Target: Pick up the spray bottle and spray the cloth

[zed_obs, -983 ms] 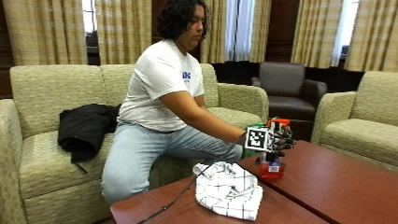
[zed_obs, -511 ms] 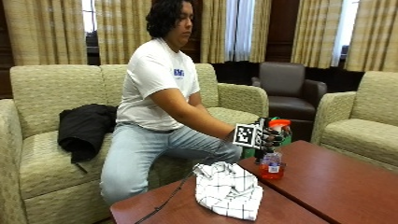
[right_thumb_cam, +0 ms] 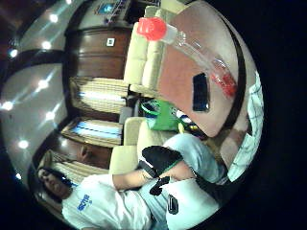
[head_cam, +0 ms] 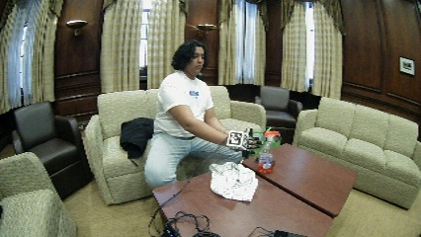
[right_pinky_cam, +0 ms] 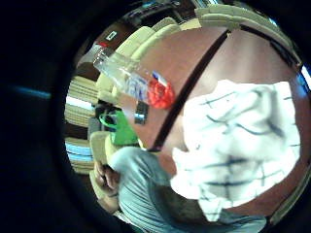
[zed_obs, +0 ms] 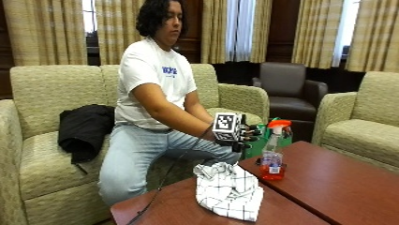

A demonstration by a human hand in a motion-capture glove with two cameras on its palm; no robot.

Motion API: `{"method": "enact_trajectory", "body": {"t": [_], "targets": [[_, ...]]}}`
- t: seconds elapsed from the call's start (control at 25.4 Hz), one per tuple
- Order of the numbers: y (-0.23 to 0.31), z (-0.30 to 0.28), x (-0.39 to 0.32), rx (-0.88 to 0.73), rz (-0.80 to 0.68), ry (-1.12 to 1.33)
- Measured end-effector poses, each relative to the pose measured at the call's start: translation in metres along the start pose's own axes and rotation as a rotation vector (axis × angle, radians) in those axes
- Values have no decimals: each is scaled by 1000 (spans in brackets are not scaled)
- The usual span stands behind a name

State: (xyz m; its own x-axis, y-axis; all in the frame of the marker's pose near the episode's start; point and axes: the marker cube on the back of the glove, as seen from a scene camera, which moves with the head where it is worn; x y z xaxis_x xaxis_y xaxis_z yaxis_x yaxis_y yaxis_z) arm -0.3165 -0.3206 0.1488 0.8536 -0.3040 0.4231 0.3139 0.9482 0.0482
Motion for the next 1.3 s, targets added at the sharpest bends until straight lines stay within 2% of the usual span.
{"method": "enact_trajectory", "body": {"t": [0.47,0.75,0.98,1.18,1.3], "targets": [[82,-94,29,-192,-164,459],[122,-123,38,-284,-212,674],[150,-150,58,-307,-346,977],[169,-146,46,-292,-250,803],[171,-151,43,-284,-244,761]]}}
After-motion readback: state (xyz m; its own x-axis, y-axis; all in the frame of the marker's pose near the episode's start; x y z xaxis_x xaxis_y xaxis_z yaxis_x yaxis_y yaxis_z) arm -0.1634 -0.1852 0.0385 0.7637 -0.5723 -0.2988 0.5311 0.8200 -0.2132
